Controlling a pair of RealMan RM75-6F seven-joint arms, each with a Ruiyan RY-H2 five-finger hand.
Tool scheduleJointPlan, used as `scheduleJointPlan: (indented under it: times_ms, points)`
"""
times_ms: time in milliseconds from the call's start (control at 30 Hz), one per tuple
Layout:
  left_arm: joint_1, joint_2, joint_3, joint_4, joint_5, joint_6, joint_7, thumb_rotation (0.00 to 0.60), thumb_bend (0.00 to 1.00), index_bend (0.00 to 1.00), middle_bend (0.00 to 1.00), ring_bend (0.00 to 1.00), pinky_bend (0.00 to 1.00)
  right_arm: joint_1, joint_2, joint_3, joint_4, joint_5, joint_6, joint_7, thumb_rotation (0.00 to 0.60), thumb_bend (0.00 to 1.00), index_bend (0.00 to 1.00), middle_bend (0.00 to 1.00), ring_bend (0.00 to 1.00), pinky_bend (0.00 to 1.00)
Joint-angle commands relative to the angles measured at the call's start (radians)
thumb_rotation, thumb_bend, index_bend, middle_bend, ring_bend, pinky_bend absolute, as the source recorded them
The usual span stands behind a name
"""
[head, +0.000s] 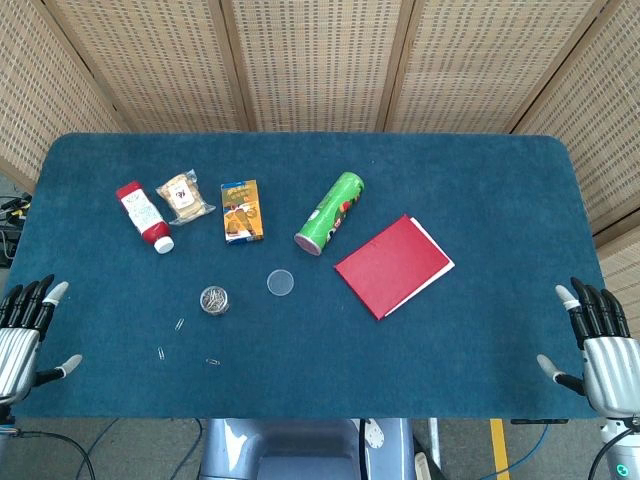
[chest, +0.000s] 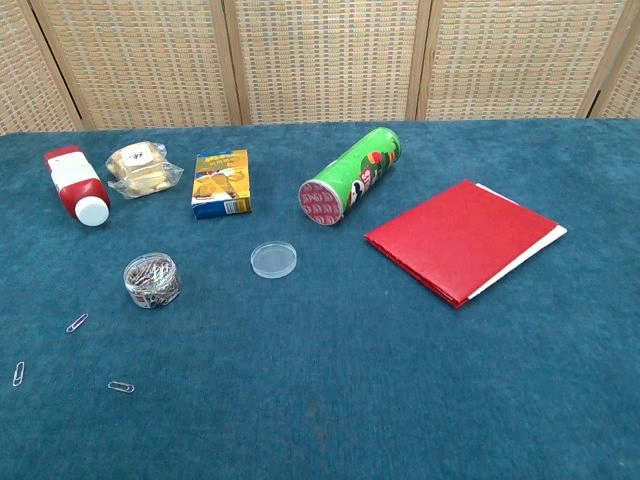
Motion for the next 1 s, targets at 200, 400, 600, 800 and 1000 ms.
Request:
scheduleJointPlan:
  times_ms: [200,400,600,800,1000]
  points:
    - [-0.004,-0.007,0.002,0.012,0.005,-0.005,0.000,0.600,0.00,0.00,0.00,0.00,0.00,-0.001,0.001,-0.001,0.002,0.000,0.001,0.003,0.600,0.00,0.06,0.00,0.00,0.00]
    - [-0.017,-0.019,0.008,0.024,0.007,-0.033,0.000,0.600,0.02,0.08,0.00,0.00,0.00,-0.002,0.003,-0.002,-0.001,-0.002,0.002,0.005,0.600,0.00,0.06,0.00,0.00,0.00]
    - [-0.065,-0.071,0.029,0.054,0.064,-0.101,0.019,0.600,0.12,0.31,0.00,0.00,0.00,-0.004,0.008,-0.001,-0.007,0.000,0.005,0.012,0.600,0.00,0.06,0.00,0.00,0.00]
    - [-0.115,-0.172,0.035,0.063,0.067,-0.192,0.070,0.600,0.19,0.37,0.00,0.00,0.00,-0.004,0.009,-0.001,-0.006,0.005,0.001,0.015,0.600,0.00,0.06,0.00,0.00,0.00]
    - [-0.134,-0.286,0.016,0.066,-0.014,-0.257,0.152,0.600,0.21,0.39,0.00,0.00,0.00,-0.003,0.008,-0.001,-0.003,0.011,-0.006,0.014,0.600,0.00,0.06,0.00,0.00,0.00]
